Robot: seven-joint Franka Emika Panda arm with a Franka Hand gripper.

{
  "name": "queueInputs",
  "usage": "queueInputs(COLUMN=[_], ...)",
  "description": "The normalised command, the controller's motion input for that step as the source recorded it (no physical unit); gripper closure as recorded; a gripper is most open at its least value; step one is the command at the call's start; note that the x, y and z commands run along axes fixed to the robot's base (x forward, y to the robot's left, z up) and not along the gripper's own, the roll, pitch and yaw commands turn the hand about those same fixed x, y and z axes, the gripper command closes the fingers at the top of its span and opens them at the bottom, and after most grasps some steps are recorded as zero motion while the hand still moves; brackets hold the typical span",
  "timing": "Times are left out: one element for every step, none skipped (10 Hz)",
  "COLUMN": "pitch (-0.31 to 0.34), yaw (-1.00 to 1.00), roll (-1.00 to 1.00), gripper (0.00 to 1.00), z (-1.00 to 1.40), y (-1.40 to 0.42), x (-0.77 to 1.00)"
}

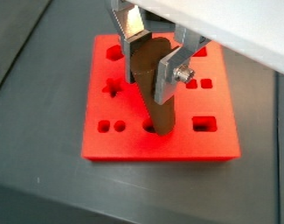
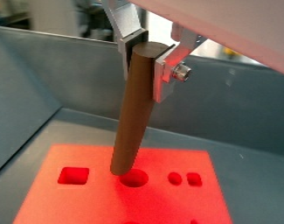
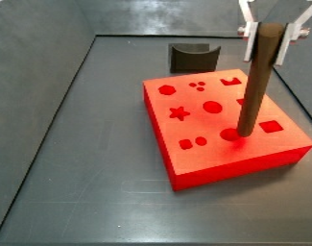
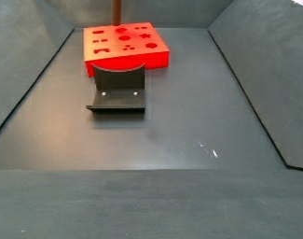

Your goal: Insert the oval object.

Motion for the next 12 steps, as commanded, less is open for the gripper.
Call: queueInputs(pitch=[0.109, 0.13, 0.147, 0.173, 0.179, 0.194, 0.196, 0.163, 0.121, 0.099, 0.116, 0.113], yaw=[-0.92, -0.91, -0.88, -0.85, -0.84, -0.81, -0.8, -0.83, -0.87, -0.91, -0.85, -0.78], roll=[0.17, 0.19, 0.2, 0.23, 0.23, 0.25, 0.26, 0.23, 0.23, 0.22, 0.2, 0.18], gripper=[1.0, 1.0, 1.0, 1.0, 1.0, 1.0, 1.0, 1.0, 1.0, 1.0, 1.0, 1.0], z=[0.0, 0.0, 0.0, -0.02, -0.02, -0.04, -0.04, 0.0, 0.0, 0.0, 0.0, 0.03], y=[0.0, 0.0, 0.0, 0.0, 0.0, 0.0, 0.0, 0.0, 0.0, -0.01, -0.03, -0.05], x=[-0.09, -0.11, -0.11, -0.12, -0.12, -0.12, -0.12, -0.13, -0.11, -0.12, -0.08, 0.0])
